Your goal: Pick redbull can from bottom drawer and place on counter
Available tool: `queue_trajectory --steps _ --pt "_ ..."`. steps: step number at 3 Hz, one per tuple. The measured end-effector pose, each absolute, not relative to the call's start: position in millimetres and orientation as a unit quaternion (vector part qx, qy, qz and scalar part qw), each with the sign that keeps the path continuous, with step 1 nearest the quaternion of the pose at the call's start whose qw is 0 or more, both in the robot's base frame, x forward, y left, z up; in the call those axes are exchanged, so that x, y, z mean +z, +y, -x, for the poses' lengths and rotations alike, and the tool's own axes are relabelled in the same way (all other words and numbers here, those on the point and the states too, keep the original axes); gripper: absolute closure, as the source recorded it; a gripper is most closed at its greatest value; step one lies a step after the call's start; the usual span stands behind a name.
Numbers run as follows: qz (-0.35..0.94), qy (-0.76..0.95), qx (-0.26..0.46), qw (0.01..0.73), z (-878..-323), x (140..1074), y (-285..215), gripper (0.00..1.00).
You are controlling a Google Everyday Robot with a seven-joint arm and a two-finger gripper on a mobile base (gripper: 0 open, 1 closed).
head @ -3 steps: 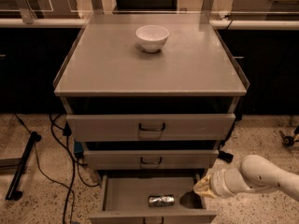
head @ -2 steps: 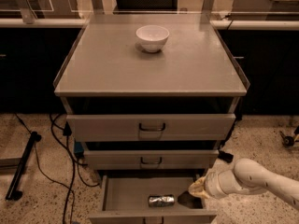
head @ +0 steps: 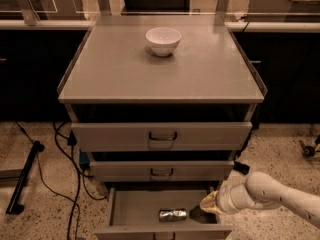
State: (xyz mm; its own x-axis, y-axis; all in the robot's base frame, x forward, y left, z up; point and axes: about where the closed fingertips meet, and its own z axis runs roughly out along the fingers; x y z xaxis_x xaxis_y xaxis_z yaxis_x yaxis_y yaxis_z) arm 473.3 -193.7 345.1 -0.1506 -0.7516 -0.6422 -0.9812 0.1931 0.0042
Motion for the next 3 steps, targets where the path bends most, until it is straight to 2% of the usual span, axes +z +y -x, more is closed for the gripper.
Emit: queue_trajectory --steps 2,3 --pt "0.632 0.698 0.206 0.267 -488 299 -172 1.00" --pt "0.636 0.692 0.208 0.270 -498 280 -164 0.74"
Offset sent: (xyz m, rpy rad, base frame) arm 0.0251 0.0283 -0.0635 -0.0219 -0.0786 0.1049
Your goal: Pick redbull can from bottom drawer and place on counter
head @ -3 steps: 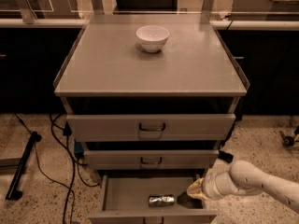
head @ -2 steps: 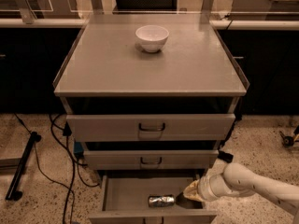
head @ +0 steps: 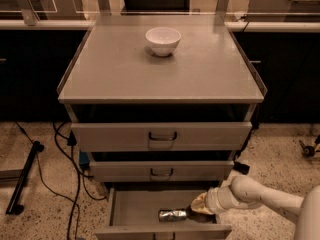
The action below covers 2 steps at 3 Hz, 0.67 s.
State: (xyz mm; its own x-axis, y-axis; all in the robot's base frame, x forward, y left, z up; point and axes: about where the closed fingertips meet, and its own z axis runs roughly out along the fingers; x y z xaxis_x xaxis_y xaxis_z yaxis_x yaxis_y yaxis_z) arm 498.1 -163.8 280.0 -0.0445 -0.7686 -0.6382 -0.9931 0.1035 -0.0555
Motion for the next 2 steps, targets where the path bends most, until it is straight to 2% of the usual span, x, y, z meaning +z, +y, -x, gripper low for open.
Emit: queue_trajectory --steps 1,2 --pt "0.638 0.690 0.210 0.269 -504 268 -160 0.59" --pt "0.634 0.692 0.218 0.268 -510 252 -160 0.56"
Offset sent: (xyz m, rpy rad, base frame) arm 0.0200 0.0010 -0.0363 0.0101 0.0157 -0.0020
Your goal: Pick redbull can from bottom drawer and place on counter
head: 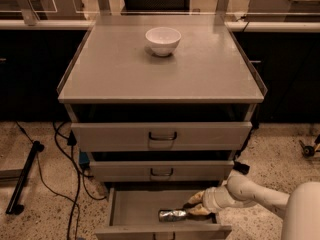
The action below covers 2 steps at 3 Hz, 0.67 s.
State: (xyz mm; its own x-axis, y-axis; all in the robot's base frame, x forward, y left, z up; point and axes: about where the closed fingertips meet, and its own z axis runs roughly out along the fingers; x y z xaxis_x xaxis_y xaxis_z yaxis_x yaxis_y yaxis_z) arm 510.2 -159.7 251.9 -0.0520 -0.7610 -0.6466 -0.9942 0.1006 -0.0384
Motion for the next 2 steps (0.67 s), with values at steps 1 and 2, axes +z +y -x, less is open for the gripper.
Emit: queue_trajectory --steps 1,2 --pt "0.630 0.694 0.225 0.267 -513 240 -161 0.55" --pt "0.623 0.698 0.232 0.266 -513 227 -166 0.49"
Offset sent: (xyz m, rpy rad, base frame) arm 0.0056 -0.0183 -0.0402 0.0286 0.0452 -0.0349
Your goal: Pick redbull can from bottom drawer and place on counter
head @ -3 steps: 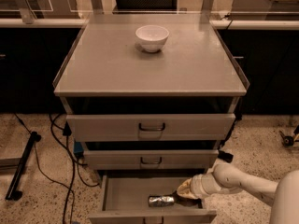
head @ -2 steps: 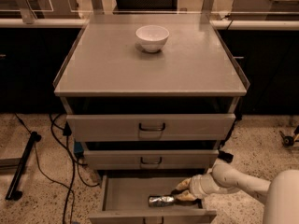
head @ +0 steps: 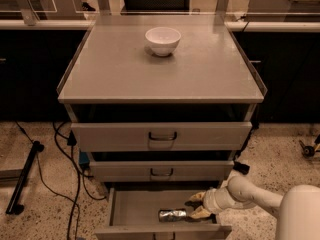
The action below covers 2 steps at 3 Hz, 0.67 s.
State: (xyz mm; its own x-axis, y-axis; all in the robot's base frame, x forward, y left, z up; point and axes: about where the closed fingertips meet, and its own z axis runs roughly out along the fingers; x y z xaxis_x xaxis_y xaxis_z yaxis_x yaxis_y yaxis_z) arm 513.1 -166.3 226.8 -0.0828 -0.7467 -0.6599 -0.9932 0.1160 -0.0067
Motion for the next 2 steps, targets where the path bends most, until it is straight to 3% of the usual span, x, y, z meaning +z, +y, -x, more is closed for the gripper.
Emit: queue_trajectory --steps 2 --pt "0.611 0.704 0.246 0.267 -516 198 -171 0.46"
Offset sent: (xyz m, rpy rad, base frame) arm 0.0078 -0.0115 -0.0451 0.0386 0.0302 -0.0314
